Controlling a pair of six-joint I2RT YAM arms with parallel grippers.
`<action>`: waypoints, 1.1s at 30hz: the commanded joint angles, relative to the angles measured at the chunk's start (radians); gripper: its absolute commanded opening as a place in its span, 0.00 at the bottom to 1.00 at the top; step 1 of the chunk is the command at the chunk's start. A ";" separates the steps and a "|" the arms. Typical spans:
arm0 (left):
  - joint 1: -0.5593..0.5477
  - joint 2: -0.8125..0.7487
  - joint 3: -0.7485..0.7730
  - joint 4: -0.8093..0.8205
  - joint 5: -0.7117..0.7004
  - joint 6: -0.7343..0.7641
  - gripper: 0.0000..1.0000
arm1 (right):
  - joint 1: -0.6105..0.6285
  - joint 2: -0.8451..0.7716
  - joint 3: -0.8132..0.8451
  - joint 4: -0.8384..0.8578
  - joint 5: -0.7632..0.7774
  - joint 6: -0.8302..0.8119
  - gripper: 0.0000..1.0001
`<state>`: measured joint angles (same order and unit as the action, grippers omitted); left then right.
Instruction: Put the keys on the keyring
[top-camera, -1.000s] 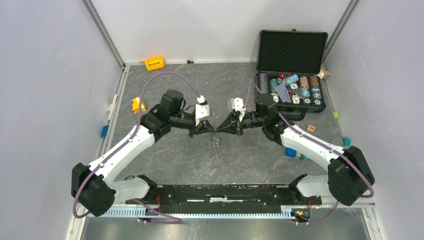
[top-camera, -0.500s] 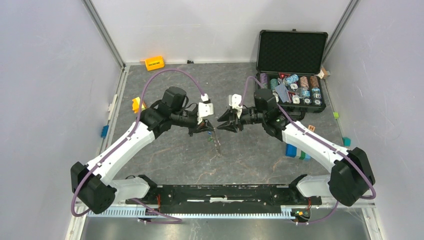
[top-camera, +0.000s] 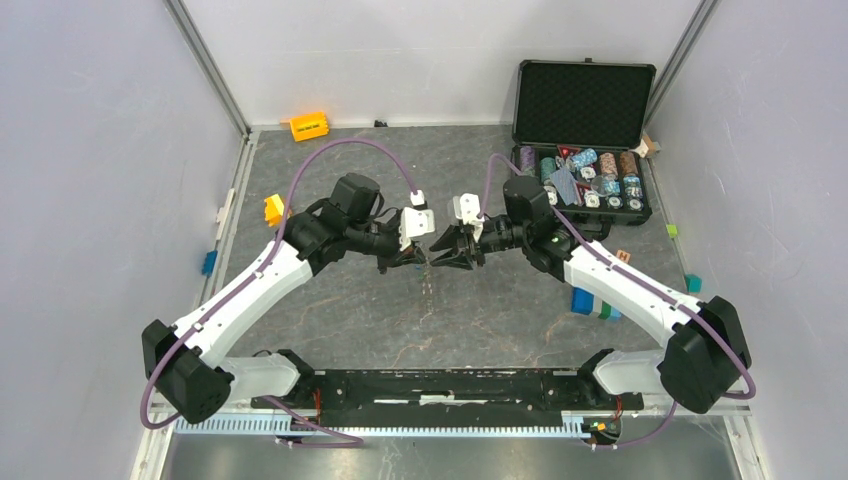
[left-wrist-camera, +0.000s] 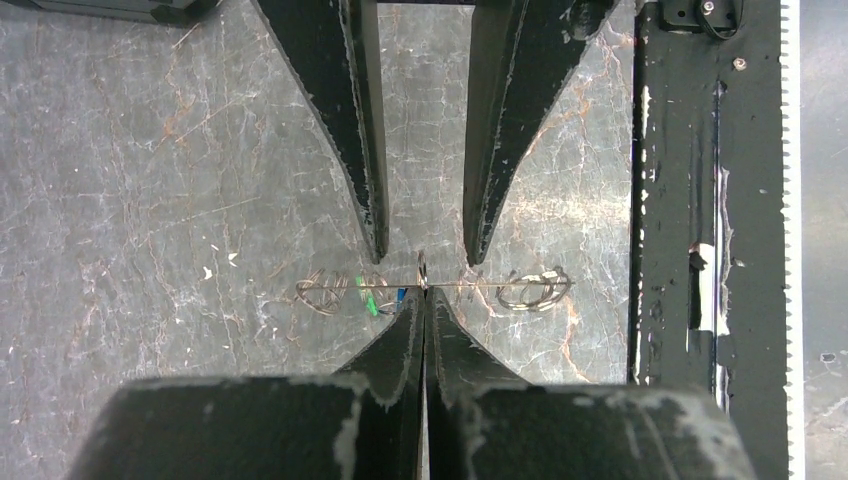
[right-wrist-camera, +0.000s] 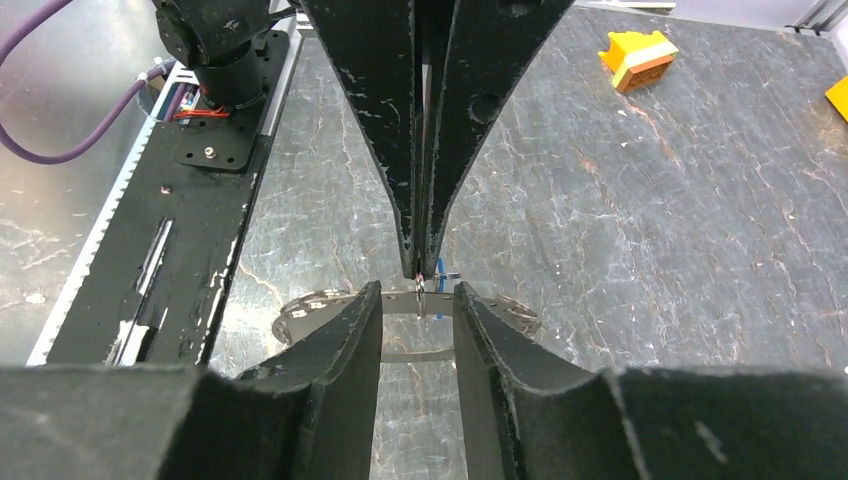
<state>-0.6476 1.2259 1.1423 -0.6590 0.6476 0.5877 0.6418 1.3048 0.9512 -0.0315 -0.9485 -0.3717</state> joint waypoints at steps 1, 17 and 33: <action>-0.012 -0.003 0.051 0.006 -0.002 0.019 0.02 | 0.009 -0.002 -0.007 0.051 -0.023 0.019 0.36; -0.018 -0.015 0.036 0.017 0.012 0.006 0.02 | 0.014 0.030 -0.033 0.073 -0.022 0.024 0.27; -0.018 -0.009 0.019 0.021 0.023 0.004 0.02 | 0.017 0.035 -0.027 0.099 -0.036 0.051 0.21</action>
<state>-0.6609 1.2278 1.1492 -0.6605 0.6384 0.5877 0.6544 1.3354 0.9188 0.0303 -0.9649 -0.3351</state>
